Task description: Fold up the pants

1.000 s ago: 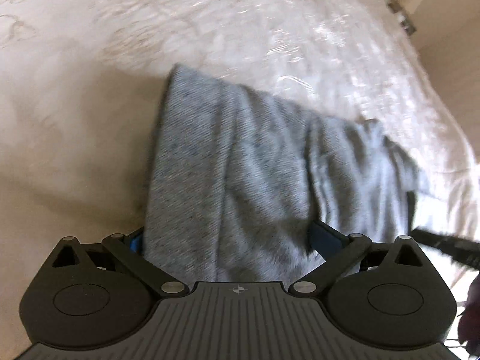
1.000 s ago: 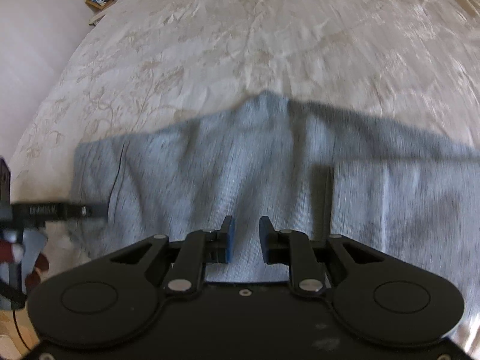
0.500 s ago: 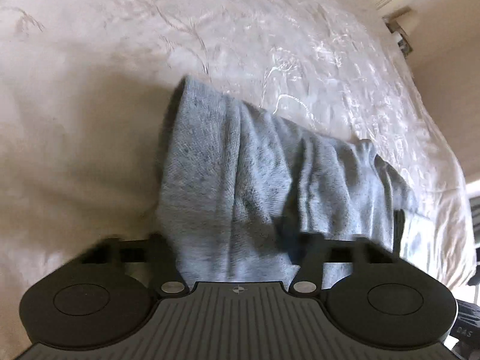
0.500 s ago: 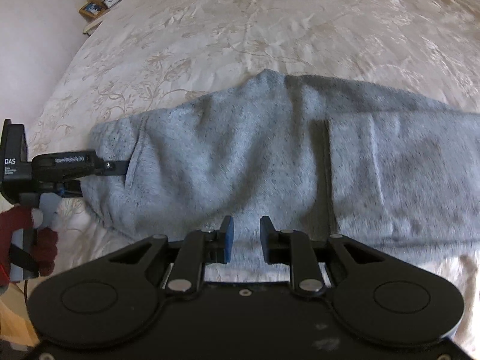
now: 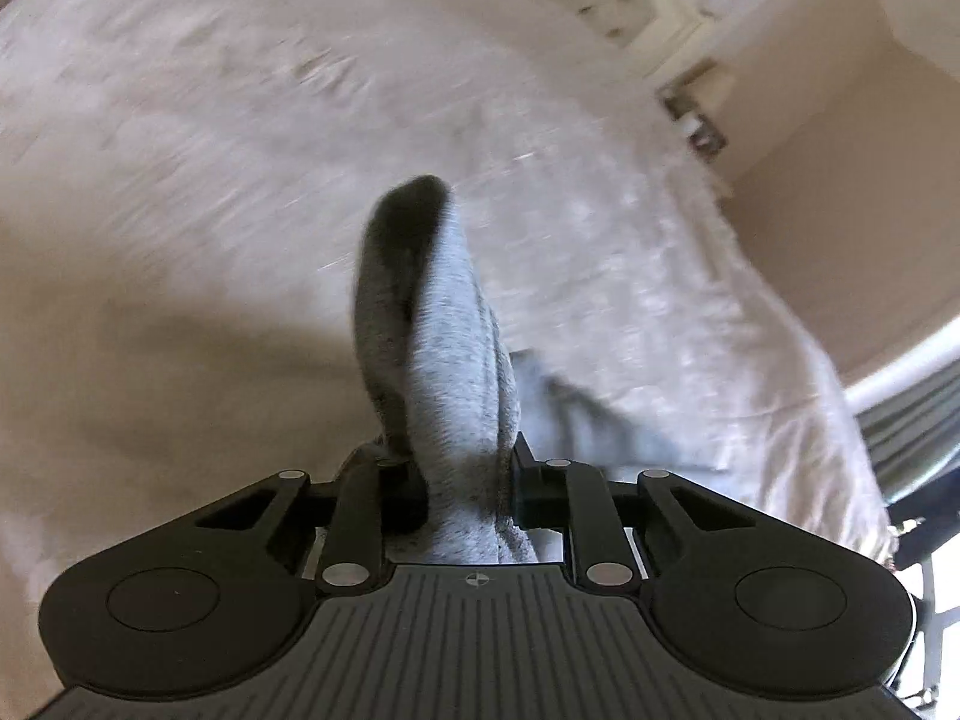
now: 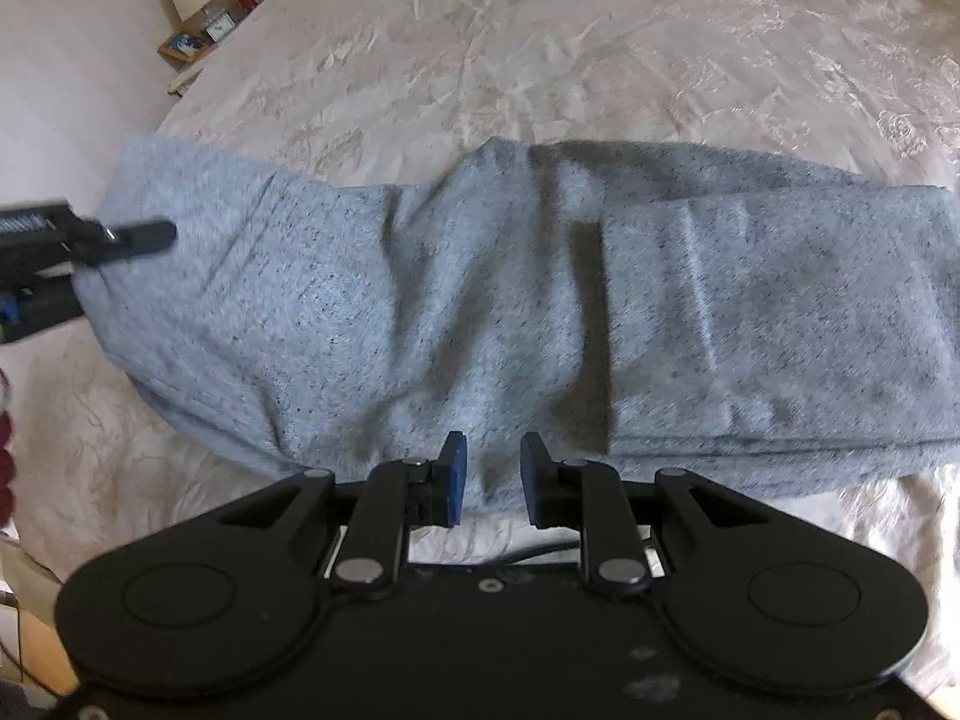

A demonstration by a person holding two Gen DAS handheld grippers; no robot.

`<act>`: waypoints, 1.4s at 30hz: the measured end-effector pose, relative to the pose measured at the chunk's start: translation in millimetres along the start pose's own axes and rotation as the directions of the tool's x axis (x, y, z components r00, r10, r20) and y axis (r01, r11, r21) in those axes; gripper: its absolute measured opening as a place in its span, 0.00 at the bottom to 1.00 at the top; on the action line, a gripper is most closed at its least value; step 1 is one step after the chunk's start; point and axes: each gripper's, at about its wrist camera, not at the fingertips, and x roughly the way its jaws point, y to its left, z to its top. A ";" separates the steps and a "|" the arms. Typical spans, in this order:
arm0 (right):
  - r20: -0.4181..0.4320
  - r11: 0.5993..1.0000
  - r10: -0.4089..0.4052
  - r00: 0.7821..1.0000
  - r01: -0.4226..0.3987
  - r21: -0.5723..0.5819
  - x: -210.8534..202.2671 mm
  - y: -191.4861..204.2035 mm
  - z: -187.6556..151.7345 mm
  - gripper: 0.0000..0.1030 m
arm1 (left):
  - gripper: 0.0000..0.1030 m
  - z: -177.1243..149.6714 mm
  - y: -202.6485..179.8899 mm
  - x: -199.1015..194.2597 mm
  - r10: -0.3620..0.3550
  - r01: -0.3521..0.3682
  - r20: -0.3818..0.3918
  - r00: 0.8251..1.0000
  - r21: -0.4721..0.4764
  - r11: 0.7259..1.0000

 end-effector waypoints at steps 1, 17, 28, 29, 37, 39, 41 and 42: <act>0.005 1.000 0.006 1.000 -0.006 0.002 -2.0 -4.7 1.7 0.22 | 0.19 1.6 -15.3 0.3 -0.010 0.010 0.010 1.000 0.011 1.000; 0.026 0.998 -0.005 1.000 0.004 0.069 -45.0 -160.3 29.6 0.22 | 0.04 -62.3 -208.9 165.3 -0.096 0.115 -0.133 0.987 0.149 0.982; 0.049 0.993 0.099 0.994 -0.102 0.064 -34.7 -200.2 83.4 0.43 | 0.06 -123.6 -197.4 172.0 0.117 -0.072 -0.181 0.977 0.237 0.969; 0.042 0.989 0.128 0.991 -0.131 0.064 -31.2 -198.7 89.7 0.48 | 0.06 -126.4 -193.5 174.8 0.129 -0.083 -0.188 0.974 0.235 0.968; -0.071 0.981 0.195 0.978 -0.192 0.039 17.0 -173.7 119.3 0.60 | 0.06 -145.9 -160.5 189.6 0.159 -0.110 -0.259 0.953 0.193 0.975; -0.106 0.985 0.169 0.980 -0.167 0.033 29.1 -169.9 117.5 0.62 | 0.06 -146.8 -159.2 188.9 0.153 -0.103 -0.258 0.954 0.199 0.975; -0.136 0.985 0.172 0.976 -0.167 0.048 37.6 -171.9 113.6 0.63 | 0.06 -147.3 -156.2 188.1 0.144 -0.097 -0.259 0.955 0.186 0.978; -0.153 0.983 0.183 0.971 -0.175 0.064 44.4 -171.2 112.1 0.64 | 0.06 -147.6 -153.6 188.1 0.139 -0.095 -0.259 0.956 0.176 0.980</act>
